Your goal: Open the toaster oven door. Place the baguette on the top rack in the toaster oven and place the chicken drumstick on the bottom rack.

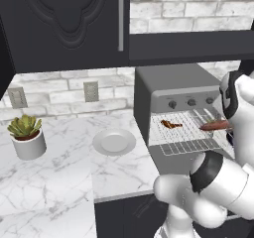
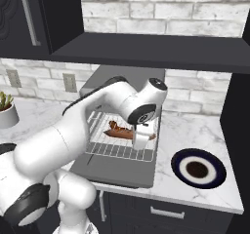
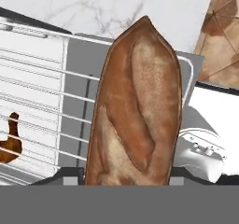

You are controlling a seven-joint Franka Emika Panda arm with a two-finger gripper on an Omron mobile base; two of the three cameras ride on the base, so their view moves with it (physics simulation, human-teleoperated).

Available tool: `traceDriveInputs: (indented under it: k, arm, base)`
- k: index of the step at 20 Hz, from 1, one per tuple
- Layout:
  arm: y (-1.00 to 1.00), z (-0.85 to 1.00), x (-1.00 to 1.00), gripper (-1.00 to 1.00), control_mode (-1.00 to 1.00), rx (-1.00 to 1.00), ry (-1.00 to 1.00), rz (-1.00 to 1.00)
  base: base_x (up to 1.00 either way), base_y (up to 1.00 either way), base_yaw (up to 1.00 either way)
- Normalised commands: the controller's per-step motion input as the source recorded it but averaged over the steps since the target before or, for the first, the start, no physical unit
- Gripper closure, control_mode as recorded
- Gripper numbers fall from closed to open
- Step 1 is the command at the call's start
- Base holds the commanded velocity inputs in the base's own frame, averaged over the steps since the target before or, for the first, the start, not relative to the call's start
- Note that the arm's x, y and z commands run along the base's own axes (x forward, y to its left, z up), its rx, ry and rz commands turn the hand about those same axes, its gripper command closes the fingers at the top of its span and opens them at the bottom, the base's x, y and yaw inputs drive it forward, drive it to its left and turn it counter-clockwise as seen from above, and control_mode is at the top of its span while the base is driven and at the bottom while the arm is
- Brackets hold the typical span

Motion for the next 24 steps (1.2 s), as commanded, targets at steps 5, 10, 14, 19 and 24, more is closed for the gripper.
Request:
traceDriveInputs:
  k: [5,10,14,19,24]
  arm:
    - [0.98,-0.1,0.07,1.0,-1.0,-0.04,0.17,-0.13]
    - [0.23,-0.32,0.22,1.0,-1.0,0.0,0.08,-0.03]
    - [-0.1,-0.24,0.25,1.0,-1.0,0.01,0.02,0.0]
    - [-0.07,-0.08,0.16,-1.0,-1.0,0.02,0.0,0.0]
    - [-0.08,0.0,0.06,-1.0,-1.0,0.02,0.0,0.0]
  base:
    - [0.0,0.0,0.0]
    - [0.0,0.0,0.0]
    - [0.0,0.0,0.0]
    - [0.0,0.0,0.0]
    - [0.0,0.0,0.0]
